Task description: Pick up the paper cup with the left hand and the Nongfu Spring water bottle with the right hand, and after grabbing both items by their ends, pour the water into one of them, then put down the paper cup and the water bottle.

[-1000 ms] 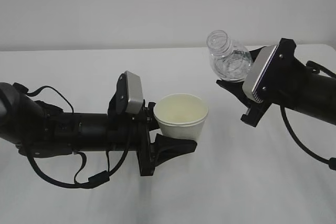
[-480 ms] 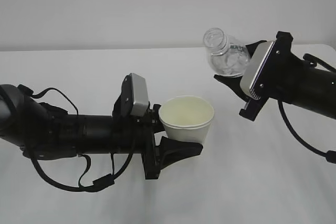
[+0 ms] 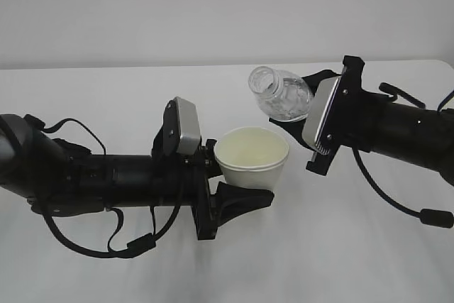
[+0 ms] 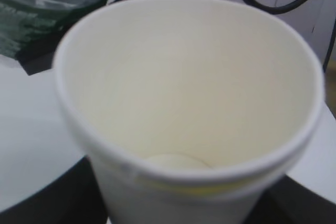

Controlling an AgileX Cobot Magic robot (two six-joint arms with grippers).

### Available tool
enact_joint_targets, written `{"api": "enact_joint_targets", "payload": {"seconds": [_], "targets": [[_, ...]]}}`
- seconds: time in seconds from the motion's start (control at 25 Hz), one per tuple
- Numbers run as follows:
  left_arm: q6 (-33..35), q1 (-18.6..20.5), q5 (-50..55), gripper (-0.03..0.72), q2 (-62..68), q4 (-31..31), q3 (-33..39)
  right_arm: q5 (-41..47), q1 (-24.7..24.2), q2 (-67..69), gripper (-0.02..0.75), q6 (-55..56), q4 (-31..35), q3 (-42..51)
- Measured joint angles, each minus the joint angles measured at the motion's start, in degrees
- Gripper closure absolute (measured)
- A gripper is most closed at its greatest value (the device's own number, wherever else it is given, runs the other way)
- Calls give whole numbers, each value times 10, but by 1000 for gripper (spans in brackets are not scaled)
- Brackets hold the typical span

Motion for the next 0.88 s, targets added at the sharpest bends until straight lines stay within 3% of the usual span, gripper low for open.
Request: {"api": "enact_joint_targets", "payload": {"seconds": [0.64,0.88], "targets": [[0,0,0,232,0,4,0,-4,1,0,289,-73,27,-1],[0,0,0,232,0,23,0,-4,1,0,289,-110,69,-1]]}}
